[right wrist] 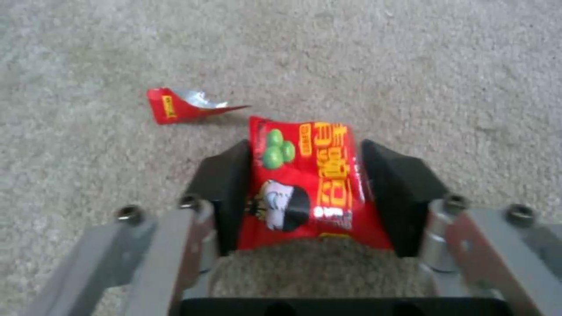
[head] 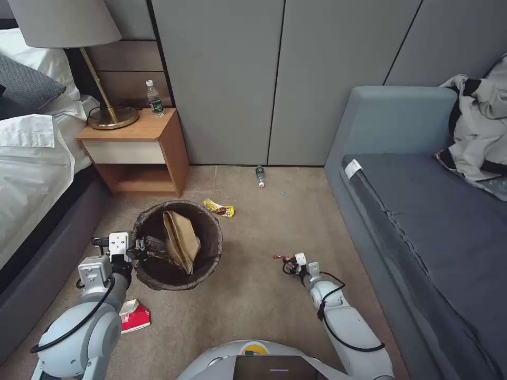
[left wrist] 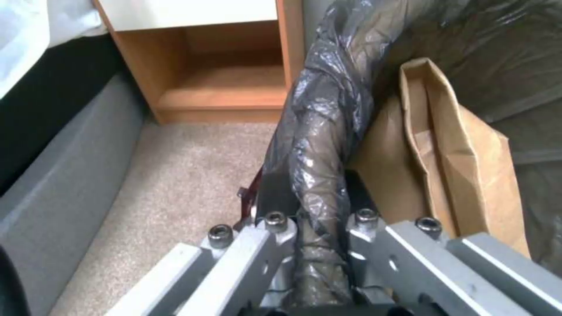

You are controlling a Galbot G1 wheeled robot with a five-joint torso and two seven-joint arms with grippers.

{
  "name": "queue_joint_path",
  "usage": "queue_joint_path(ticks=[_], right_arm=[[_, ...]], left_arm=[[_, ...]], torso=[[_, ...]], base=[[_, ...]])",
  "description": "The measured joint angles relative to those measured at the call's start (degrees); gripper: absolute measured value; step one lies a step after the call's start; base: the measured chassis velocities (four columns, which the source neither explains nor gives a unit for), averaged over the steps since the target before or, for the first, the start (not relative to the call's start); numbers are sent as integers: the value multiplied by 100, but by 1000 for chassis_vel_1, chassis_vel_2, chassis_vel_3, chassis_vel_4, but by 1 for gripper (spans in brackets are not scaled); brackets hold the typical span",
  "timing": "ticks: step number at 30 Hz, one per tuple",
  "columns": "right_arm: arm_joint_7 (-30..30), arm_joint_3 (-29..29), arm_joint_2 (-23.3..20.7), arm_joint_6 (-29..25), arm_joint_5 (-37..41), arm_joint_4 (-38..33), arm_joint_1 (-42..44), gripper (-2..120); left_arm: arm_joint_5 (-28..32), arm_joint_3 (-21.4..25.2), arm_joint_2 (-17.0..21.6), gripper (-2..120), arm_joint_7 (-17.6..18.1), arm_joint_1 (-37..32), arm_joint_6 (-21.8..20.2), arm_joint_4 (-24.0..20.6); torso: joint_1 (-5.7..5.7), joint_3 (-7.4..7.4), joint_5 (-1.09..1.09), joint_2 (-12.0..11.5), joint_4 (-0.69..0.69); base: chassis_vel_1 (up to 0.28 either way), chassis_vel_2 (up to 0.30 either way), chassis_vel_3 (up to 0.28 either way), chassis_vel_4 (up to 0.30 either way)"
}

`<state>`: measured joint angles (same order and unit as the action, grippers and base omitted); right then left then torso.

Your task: Pick up the trash bin, then pick up the garbage from the floor and place it into the trash bin.

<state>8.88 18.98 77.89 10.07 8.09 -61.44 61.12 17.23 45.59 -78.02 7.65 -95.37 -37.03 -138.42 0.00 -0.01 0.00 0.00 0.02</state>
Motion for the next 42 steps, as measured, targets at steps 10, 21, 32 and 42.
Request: queue_joint_path(ticks=[10,21,32,42], right_arm=[[18,7,19,-11,5,-37,51,7],[6,34,-86,7,31,-683,245,0],[133,-77,-571,-118,158,-2404,383,0],[654,-664,-2094,419,1575,-4800,88,0]], left_arm=[[-4,-2,-5,3,-1,-8,11,2],[-13,-19,-10,3,-1,-39,10,-37],[-11,-33,15,3,21,-80,-56,-69],[11,-36,35,3,71,-79,-190,-60]], torso=[[0,0,2,0,0],[0,2,1,-1,-3],[1,1,1,-1,-1],[1,1,0,-1,-2]], base=[[0,0,0,0],[0,0,0,0],[0,0,0,0],[0,0,0,0]])
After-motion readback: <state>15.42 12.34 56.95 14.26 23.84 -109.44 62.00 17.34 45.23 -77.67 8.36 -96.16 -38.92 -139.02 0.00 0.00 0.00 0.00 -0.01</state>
